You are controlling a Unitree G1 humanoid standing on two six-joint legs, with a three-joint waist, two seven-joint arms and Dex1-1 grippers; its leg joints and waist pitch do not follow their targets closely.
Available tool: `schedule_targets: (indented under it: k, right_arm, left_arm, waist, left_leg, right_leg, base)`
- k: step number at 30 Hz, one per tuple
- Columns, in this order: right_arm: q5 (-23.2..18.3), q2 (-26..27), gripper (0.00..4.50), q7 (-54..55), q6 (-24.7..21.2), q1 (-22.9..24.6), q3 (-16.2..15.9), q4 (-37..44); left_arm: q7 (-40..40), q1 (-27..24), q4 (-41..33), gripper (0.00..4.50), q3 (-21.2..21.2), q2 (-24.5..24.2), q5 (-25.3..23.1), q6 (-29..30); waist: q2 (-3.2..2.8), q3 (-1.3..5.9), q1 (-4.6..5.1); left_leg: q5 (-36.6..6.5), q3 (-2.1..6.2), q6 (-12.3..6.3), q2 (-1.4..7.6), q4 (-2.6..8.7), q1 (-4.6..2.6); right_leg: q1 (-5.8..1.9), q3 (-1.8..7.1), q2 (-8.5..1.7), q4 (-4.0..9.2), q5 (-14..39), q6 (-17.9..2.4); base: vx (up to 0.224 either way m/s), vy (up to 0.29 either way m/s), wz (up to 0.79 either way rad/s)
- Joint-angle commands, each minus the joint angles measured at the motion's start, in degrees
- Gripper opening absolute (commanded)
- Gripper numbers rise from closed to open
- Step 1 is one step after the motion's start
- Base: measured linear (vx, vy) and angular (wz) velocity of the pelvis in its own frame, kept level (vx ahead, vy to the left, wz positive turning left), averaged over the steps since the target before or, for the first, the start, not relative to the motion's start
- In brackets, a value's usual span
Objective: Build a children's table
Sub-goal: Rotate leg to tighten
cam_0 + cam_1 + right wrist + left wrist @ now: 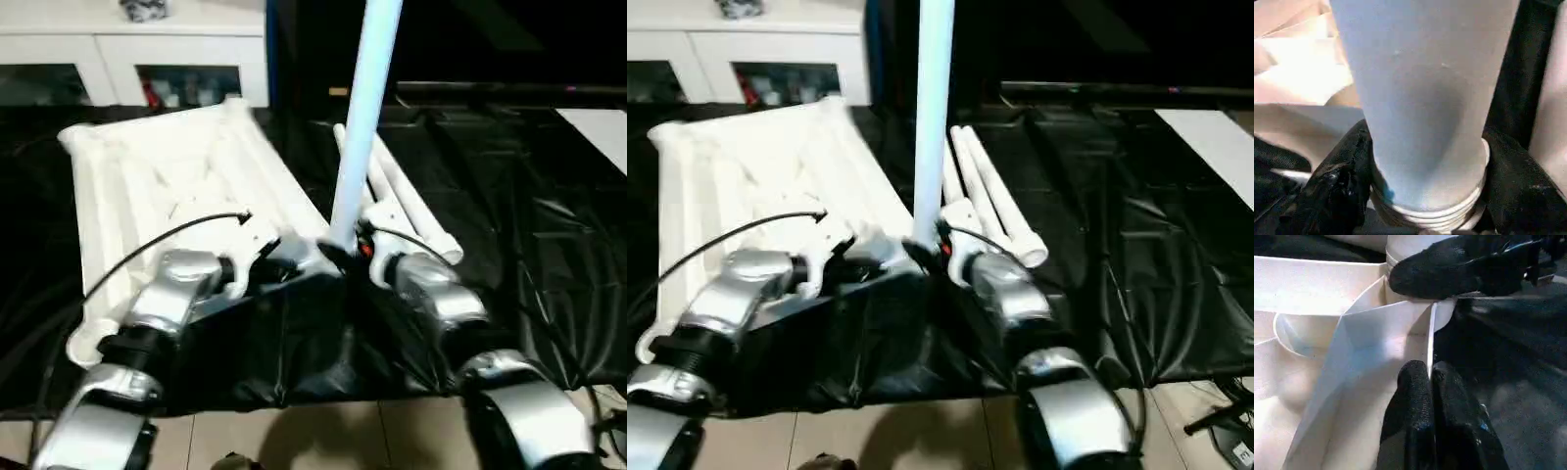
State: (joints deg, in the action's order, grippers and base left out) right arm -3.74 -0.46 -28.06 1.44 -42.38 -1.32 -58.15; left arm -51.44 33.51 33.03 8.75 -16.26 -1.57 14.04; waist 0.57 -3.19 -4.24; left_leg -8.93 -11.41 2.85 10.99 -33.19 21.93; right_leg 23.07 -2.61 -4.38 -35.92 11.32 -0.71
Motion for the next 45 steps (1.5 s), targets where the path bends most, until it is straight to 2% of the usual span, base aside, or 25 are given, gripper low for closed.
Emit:
schedule_targets:
  k: [1,4,5,8,10,12,14,17,20,22,23,25,32,35,37,38,39,40,41,43,44,45]
  right_arm:
    - [1.9,4.2,3.45,-2.2,-0.8,0.9,-2.9,-2.8]
    - [1.4,3.9,3.60,-4.0,-0.1,0.7,-2.3,-3.0]
    - [1.3,3.6,3.87,-4.5,0.2,0.7,-2.3,-3.1]
    - [0.3,0.7,3.99,-11.8,0.5,1.7,-2.9,-1.0]
    - [0.1,-0.9,4.30,-16.3,0.7,2.6,-3.7,0.4]
    - [-0.5,-2.6,4.30,-21.2,0.2,3.7,-4.3,2.4]
    - [-1.0,-4.4,4.30,-25.8,-0.5,4.7,-5.1,4.4]
    - [-0.9,-7.3,4.30,-32.8,-1.1,6.3,-7.0,6.9]
    - [-0.6,-8.3,4.30,-35.3,-1.1,6.7,-7.6,7.6]
    - [-0.1,-10.0,4.30,-39.5,-1.5,7.7,-9.1,9.7]
    - [0.3,-11.2,4.06,-42.0,-2.0,8.2,-10.2,10.9]
    - [0.4,-11.6,4.06,-43.0,-2.3,8.2,-10.6,11.0]
    - [-0.1,-12.4,3.49,-46.4,-3.9,7.9,-11.3,11.8]
    - [-0.2,-11.8,3.15,-46.2,-4.4,7.9,-11.4,11.8]
    - [0.2,-10.7,3.00,-42.4,-4.0,7.7,-10.7,10.6]
    - [1.1,-9.1,3.00,-35.9,-2.9,7.0,-9.4,8.4]
    - [1.1,-9.0,2.90,-35.6,-2.9,7.0,-9.3,8.3]
    - [1.3,-8.4,2.85,-33.5,-2.9,6.7,-8.8,7.6]
    - [2.1,-6.7,2.81,-26.6,-3.5,5.6,-7.6,5.2]
    - [2.3,-5.4,2.79,-21.8,-3.6,4.9,-6.7,3.8]
    - [1.6,-2.5,2.78,-14.3,-4.9,3.5,-4.6,1.6]
    - [1.1,-0.9,2.77,-10.4,-5.2,2.8,-3.7,0.5]
  left_arm:
    - [1.9,0.7,-3.6,0.00,0.0,3.1,1.7,-0.9]
    - [0.7,0.0,-4.3,0.00,0.7,2.9,2.0,-1.7]
    - [0.3,-0.2,-4.6,0.00,0.9,2.8,2.0,-1.8]
    - [-4.4,-1.2,-5.7,0.00,1.3,0.8,3.3,-3.5]
    - [-7.2,-1.7,-6.3,0.00,1.5,-0.5,4.0,-4.3]
    - [-10.3,-2.2,-6.5,0.00,2.0,-2.1,4.3,-5.3]
    - [-13.5,-2.7,-6.7,0.00,2.4,-3.7,4.8,-5.8]
    - [-18.9,-3.1,-7.2,0.00,2.4,-6.0,6.4,-6.0]
    - [-21.0,-3.3,-7.2,0.00,2.4,-6.7,6.9,-6.2]
    - [-23.8,-3.4,-7.2,0.00,2.8,-7.9,7.3,-6.6]
    - [-25.7,-3.4,-6.9,0.00,3.0,-8.8,7.5,-6.9]
    - [-26.5,-3.3,-6.6,0.00,3.1,-9.1,7.6,-6.9]
    - [-29.1,-3.5,-6.4,0.00,3.7,-10.2,8.0,-7.0]
    - [-28.1,-3.4,-5.9,0.00,3.5,-9.9,7.7,-7.4]
    - [-25.5,-3.0,-5.2,0.00,3.0,-9.0,6.9,-7.1]
    - [-20.6,-2.1,-3.9,0.00,2.2,-7.5,5.4,-6.8]
    - [-20.4,-2.1,-3.8,0.00,2.2,-7.5,5.4,-6.8]
    - [-18.7,-1.8,-3.4,0.00,1.9,-7.0,4.9,-6.5]
    - [-13.5,-0.6,-2.2,0.00,0.6,-5.4,4.5,-5.1]
    - [-10.0,0.1,-1.8,0.00,-0.3,-4.3,4.4,-3.4]
    - [-4.4,1.1,-2.4,0.00,-1.7,-2.4,4.1,0.0]
    - [-0.9,1.5,-2.8,0.00,-2.4,-1.3,3.7,2.0]
  waist:
    - [-0.09,3.75,-0.18]
    - [-0.07,3.82,-0.19]
    - [-0.09,3.83,-0.19]
    - [-0.25,3.68,-0.09]
    - [-0.17,3.72,-0.10]
    - [-0.42,3.68,-0.49]
    - [-0.32,3.72,-0.84]
    - [-0.42,3.73,-1.25]
    - [-0.44,3.63,-1.33]
    - [-0.35,3.60,-1.54]
    - [-0.33,3.65,-1.58]
    - [-0.31,3.61,-1.70]
    - [-0.02,3.66,-2.10]
    - [-0.02,3.68,-2.15]
    - [-0.10,3.62,-2.10]
    - [0.13,3.55,-2.02]
    - [0.07,3.45,-1.86]
    - [0.10,3.31,-1.73]
    - [0.28,3.25,-1.46]
    - [0.23,3.17,-1.24]
    - [0.16,3.21,-0.90]
    - [-0.13,3.21,-0.65]
  left_leg:
    - [-16.1,1.40,0.60,2.41,4.07,-1.14]
    - [-14.1,1.26,-0.48,2.36,3.92,-1.03]
    - [-13.8,1.25,-0.71,2.38,3.93,-1.02]
    - [-15.2,1.23,-1.05,2.35,3.95,-1.04]
    - [-15.2,1.19,-1.19,2.42,3.90,-1.08]
    - [-14.8,1.14,-1.62,2.57,3.94,-1.11]
    - [-14.8,1.05,-1.83,2.64,3.86,-1.18]
    - [-15.2,0.96,-1.44,2.76,3.89,-1.38]
    - [-16.0,0.99,-0.96,2.76,4.01,-1.37]
    - [-16.3,1.04,-0.79,2.74,4.06,-1.39]
    - [-15.8,1.05,-0.88,2.75,4.06,-1.33]
    - [-15.9,1.03,-0.87,2.77,4.05,-1.41]
    - [-15.1,1.00,-0.88,2.77,3.97,-1.44]
    - [-15.2,1.02,-0.69,2.82,4.01,-1.48]
    - [-15.4,1.04,-0.42,2.83,4.07,-1.49]
    - [-16.0,1.09,-0.03,2.80,4.12,-1.55]
    - [-16.6,1.11,0.29,2.80,4.20,-1.57]
    - [-18.1,1.23,0.99,2.69,4.28,-1.68]
    - [-19.2,1.31,1.67,2.60,4.30,-1.85]
    - [-20.0,1.54,2.15,2.59,4.34,-1.98]
    - [-20.3,1.67,2.45,2.57,4.39,-1.87]
    - [-20.3,1.65,2.76,2.61,4.42,-1.82]
  right_leg:
    - [-1.98,2.47,-4.12,5.01,13.7,-10.9]
    - [-2.19,2.40,-3.92,4.63,9.6,-11.8]
    - [-2.28,2.36,-3.92,4.58,9.0,-12.1]
    - [-2.32,2.40,-3.97,4.84,10.3,-12.1]
    - [-2.37,2.39,-3.92,4.79,10.2,-12.1]
    - [-2.35,2.28,-3.76,4.70,9.6,-12.3]
    - [-2.35,2.24,-3.70,4.64,9.7,-12.4]
    - [-2.13,2.25,-3.74,4.51,9.5,-13.2]
    - [-2.09,2.29,-3.78,4.59,10.6,-13.1]
    - [-2.15,2.29,-3.79,4.66,11.4,-12.8]
    - [-2.16,2.31,-3.80,4.59,11.0,-12.8]
    - [-2.08,2.33,-3.85,4.64,11.4,-12.8]
    - [-2.08,2.33,-3.90,4.57,11.4,-13.0]
    - [-2.03,2.31,-3.97,4.53,11.5,-13.0]
    - [-1.94,2.31,-3.97,4.55,11.7,-13.1]
    - [-1.88,2.35,-4.11,4.66,12.8,-12.9]
    - [-1.80,2.41,-4.16,4.79,13.8,-12.8]
    - [-1.73,2.44,-4.27,5.15,17.2,-12.0]
    - [-1.56,2.51,-4.35,5.39,19.9,-11.2]
    - [-1.46,2.51,-4.53,5.70,22.6,-10.5]
    - [-1.48,2.51,-4.52,5.81,23.7,-9.7]
    - [-1.40,2.61,-4.49,5.64,23.1,-9.9]
  base:
    - [0.000,0.000,0.00]
    - [0.000,0.000,0.00]
    - [0.000,0.000,0.00]
    - [0.000,0.000,0.00]
    - [0.000,0.000,0.00]
    - [0.000,0.000,0.00]
    - [0.000,0.000,0.00]
    - [0.000,0.000,0.00]
    - [0.000,0.000,0.00]
    - [0.000,0.000,0.00]
    - [0.000,0.000,0.00]
    - [0.000,0.000,0.00]
    - [0.000,0.000,0.00]
    - [0.000,0.000,0.00]
    - [0.000,0.000,0.00]
    - [0.000,0.000,0.00]
    - [0.000,0.000,0.00]
    - [0.000,0.000,0.00]
    - [0.000,0.000,0.00]
    - [0.000,0.000,0.00]
    - [0.000,0.000,0.00]
    - [0.000,0.000,0.00]
